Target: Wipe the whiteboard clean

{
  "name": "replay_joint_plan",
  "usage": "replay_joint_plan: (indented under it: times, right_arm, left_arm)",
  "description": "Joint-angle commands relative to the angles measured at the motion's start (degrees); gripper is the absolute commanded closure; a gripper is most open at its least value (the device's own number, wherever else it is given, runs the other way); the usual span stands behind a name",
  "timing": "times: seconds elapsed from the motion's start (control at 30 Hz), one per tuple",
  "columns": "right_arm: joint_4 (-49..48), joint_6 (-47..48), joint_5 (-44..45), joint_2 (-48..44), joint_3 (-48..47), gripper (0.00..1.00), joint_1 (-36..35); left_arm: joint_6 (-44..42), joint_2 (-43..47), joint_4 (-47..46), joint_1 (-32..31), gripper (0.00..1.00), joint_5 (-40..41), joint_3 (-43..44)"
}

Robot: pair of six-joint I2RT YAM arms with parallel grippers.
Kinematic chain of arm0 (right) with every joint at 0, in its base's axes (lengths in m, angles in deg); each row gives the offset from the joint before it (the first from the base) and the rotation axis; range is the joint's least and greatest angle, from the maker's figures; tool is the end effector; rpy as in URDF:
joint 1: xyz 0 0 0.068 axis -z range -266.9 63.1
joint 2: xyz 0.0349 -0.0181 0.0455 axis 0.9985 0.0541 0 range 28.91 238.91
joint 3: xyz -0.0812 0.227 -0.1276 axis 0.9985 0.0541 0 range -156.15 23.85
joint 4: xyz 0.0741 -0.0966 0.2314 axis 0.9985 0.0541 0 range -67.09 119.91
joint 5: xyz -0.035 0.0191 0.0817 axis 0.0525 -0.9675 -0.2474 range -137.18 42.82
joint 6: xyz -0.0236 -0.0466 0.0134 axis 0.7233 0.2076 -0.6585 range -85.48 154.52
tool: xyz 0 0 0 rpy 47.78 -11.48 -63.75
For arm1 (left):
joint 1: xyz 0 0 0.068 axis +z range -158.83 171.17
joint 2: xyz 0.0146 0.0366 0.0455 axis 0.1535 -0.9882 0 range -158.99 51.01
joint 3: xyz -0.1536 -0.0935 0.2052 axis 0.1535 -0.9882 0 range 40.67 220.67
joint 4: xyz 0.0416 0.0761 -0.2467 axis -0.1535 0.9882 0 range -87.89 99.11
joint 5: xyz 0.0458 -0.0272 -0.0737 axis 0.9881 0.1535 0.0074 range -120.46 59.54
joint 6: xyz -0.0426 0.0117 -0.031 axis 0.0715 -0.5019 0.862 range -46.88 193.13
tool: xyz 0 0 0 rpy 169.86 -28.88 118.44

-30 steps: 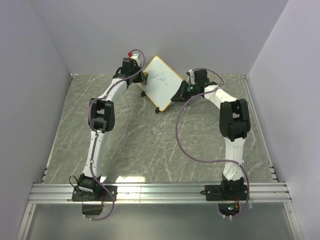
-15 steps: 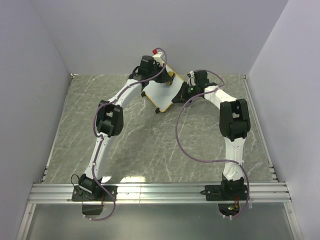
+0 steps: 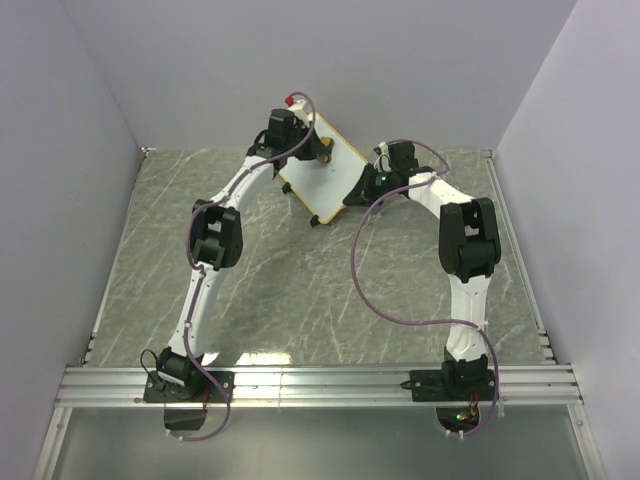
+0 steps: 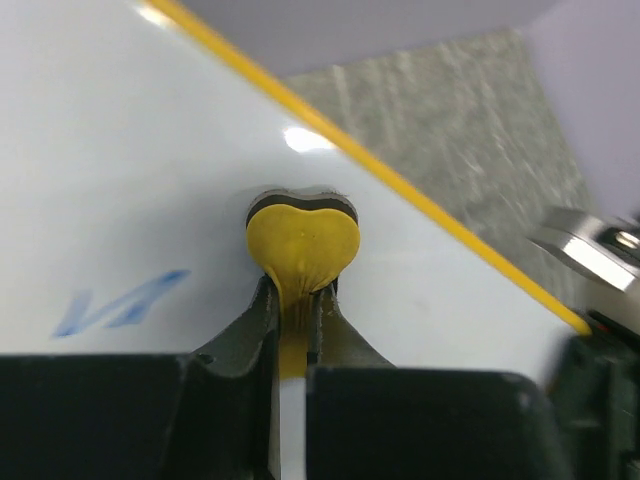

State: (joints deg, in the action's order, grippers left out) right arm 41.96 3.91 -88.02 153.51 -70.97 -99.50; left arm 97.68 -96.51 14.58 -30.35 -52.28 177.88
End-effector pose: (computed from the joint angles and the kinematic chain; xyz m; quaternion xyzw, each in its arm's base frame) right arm 0.4622 0.1271 0.1853 0.0162 0.8857 0.4250 0.1861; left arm 0.5471 -0.2299 0.2290 0.0831 0.8203 -0.3578 0.4384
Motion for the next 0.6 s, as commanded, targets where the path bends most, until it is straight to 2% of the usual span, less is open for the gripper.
replay_joint_plan:
  times: [0.0,0.1,0.27,0.57]
  right_arm:
    - [7.76,0.11,-4.60,1.00,2.98,1.00,-2.52]
    - [8.28,0.46,-4.16,1.00,3.33,1.00,-2.78]
    - [8.90,0.47,-3.90,1.61,2.37,1.00,-2.69]
    - [9.34,0.73,-3.63,1.88,1.49,1.00,-2.78]
  left_arm:
    - [0.58,-8.21,5.45,2.89,1.00,10.39,0.94]
    - [2.42,-9.10,4.59,3.59,1.00,9.96,1.32]
    - [4.09,-9.01,5.72,4.29,1.00,15.49,1.66]
    - [7.43,-9.71,8.79,5.34,1.00,16.99,2.01]
